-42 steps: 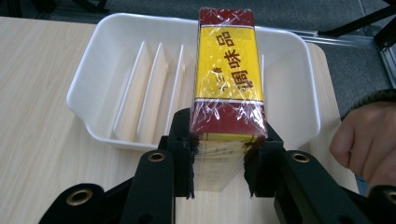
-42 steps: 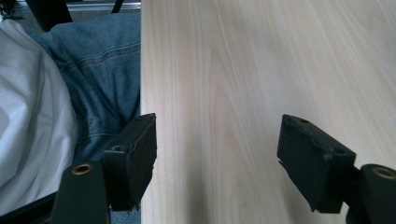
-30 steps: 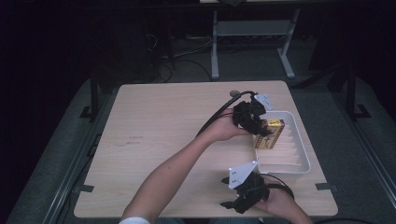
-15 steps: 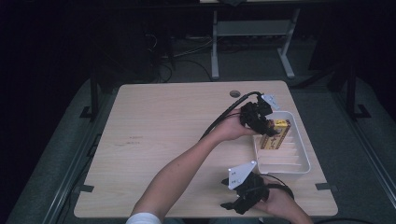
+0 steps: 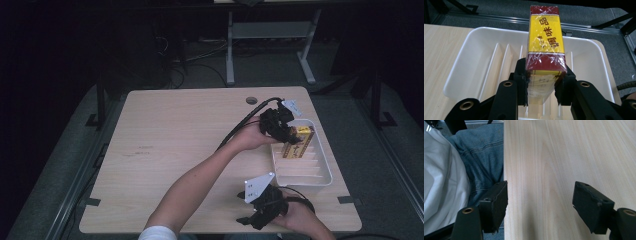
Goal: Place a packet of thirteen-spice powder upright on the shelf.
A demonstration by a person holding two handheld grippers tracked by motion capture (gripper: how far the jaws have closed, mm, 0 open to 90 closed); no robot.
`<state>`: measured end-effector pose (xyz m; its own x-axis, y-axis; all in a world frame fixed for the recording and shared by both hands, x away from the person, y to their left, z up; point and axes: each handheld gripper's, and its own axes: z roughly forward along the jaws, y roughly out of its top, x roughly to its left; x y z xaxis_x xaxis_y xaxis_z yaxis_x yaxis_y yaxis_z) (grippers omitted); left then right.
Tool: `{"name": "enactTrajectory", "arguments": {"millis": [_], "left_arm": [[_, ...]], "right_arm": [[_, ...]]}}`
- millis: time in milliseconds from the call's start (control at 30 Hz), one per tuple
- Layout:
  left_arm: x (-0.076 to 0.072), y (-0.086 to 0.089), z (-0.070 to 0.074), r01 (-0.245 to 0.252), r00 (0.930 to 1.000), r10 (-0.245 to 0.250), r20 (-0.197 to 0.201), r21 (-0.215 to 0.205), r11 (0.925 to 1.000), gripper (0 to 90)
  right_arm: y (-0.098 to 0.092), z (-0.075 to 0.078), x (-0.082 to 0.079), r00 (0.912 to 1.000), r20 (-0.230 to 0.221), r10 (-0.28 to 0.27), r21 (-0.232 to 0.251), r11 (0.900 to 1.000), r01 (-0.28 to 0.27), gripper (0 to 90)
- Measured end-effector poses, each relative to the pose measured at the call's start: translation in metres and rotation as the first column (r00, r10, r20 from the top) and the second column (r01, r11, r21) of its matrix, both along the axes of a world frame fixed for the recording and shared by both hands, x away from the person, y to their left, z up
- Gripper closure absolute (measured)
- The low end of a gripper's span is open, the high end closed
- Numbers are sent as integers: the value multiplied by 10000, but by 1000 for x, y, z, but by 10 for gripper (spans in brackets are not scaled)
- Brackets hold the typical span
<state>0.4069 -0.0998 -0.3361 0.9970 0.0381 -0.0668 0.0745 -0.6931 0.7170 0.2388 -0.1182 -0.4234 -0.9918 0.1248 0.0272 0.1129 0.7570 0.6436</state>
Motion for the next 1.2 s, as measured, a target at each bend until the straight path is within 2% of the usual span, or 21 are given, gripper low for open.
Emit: {"name": "enactTrajectory", "arguments": {"millis": [133, 267, 333, 633, 867, 1200], "left_arm": [[-4, -2, 0, 97, 9996, -98, 259, 39, 9999, 674], [-9, -5, 0, 339, 9991, -343, 259, 152, 9993, 674], [-9, -5, 0, 247, 9993, -251, 283, 136, 9996, 674], [1, -4, -6, 51, 9999, -49, -112, 144, 9999, 674], [-1, -9, -14, 145, 9999, -145, -3, 318, 9994, 674], [-1, -7, -29, 123, 9999, -123, -40, 217, 9997, 673]], "right_arm": [[0, 0, -1, 10000, -70, -8, -38, 10000, 8, 278], [0, 0, -1, 10000, -79, -18, -54, 10000, 17, 278], [0, 0, -1, 9999, -101, -27, -60, 10000, 26, 279], [1, -1, -1, 10000, -71, 13, -68, 10000, -14, 280], [0, -1, -2, 10000, -76, 56, -49, 10000, -56, 280], [-1, -1, -1, 9999, -133, 94, -52, 9999, -95, 280]]}}
